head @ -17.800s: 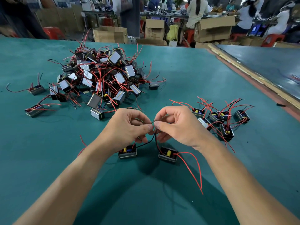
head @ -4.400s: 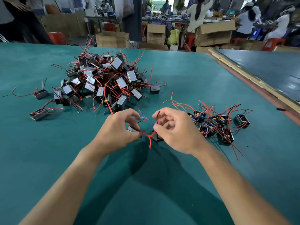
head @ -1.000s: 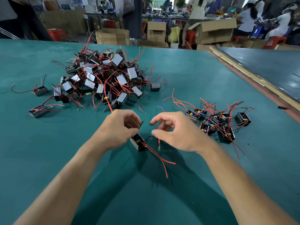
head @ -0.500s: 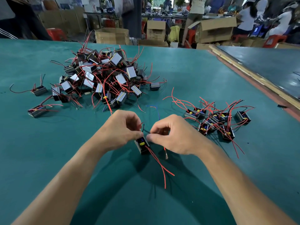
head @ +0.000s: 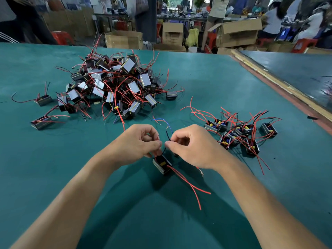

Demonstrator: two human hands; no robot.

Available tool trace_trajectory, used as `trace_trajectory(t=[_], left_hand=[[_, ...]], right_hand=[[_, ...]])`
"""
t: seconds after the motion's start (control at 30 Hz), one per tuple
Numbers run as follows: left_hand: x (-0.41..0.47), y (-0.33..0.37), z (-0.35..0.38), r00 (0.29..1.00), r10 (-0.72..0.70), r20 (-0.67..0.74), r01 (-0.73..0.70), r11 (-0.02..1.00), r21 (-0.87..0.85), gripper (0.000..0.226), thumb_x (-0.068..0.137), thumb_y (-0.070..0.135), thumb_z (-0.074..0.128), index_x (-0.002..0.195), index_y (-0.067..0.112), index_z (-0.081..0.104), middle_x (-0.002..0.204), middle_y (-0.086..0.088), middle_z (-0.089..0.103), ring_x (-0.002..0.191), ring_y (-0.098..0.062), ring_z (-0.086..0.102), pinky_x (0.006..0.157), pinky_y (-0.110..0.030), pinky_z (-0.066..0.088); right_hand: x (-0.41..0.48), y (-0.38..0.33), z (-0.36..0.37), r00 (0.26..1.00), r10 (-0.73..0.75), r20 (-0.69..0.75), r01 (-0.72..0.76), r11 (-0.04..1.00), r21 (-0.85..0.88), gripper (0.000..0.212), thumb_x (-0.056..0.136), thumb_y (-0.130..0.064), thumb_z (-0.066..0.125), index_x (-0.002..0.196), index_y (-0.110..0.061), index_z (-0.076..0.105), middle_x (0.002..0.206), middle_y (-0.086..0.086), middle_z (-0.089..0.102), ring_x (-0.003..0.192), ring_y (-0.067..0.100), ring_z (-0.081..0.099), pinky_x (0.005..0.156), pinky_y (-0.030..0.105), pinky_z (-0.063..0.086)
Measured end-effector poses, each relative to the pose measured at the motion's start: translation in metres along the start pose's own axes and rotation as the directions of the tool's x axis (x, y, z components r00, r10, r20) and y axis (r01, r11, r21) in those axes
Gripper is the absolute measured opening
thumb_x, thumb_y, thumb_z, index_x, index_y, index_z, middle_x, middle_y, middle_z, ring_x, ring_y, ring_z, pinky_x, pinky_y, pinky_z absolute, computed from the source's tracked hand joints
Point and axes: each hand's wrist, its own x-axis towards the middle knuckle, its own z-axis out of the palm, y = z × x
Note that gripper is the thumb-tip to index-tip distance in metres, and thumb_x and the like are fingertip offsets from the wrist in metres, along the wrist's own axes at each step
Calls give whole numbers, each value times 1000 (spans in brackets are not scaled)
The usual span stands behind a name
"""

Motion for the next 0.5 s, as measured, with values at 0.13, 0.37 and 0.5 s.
trace_trajectory(t=[0.13, 0.37, 0.5], left_hand=[[-2, -1, -2, 1000, 29, -3, -29, 999, 31, 19, 81, -2, 73, 77, 8, 58, 69, -7, 66, 63, -18, 55, 68, -36, 44], [0, -2, -2, 995, 98, -11, -98, 995, -5, 16, 81, -4, 73, 77, 4, 61, 68, -7, 67, 63, -15, 59, 65, -24, 46], [-1, -1, -2, 996, 92, -6, -92, 995, -39, 12, 82, 0, 74, 83, 5, 63, 73, -9, 75, 67, -15, 67, 72, -25, 51]], right_hand=[[1, 5, 1, 999, 10, -45, -7, 998, 67, 17, 86, -24, 73, 73, -19, 64, 59, -17, 58, 43, 4, 42, 47, 11, 31], [6, 5, 3, 982, 40, -182, -1, 978, 208, 12, 90, -21, 68, 78, -18, 67, 68, -6, 67, 52, 16, 55, 57, 27, 46], [6, 5, 1, 979, 52, -199, -5, 972, 233, 11, 89, -18, 70, 78, -22, 69, 66, -12, 65, 52, 26, 61, 51, 17, 40]])
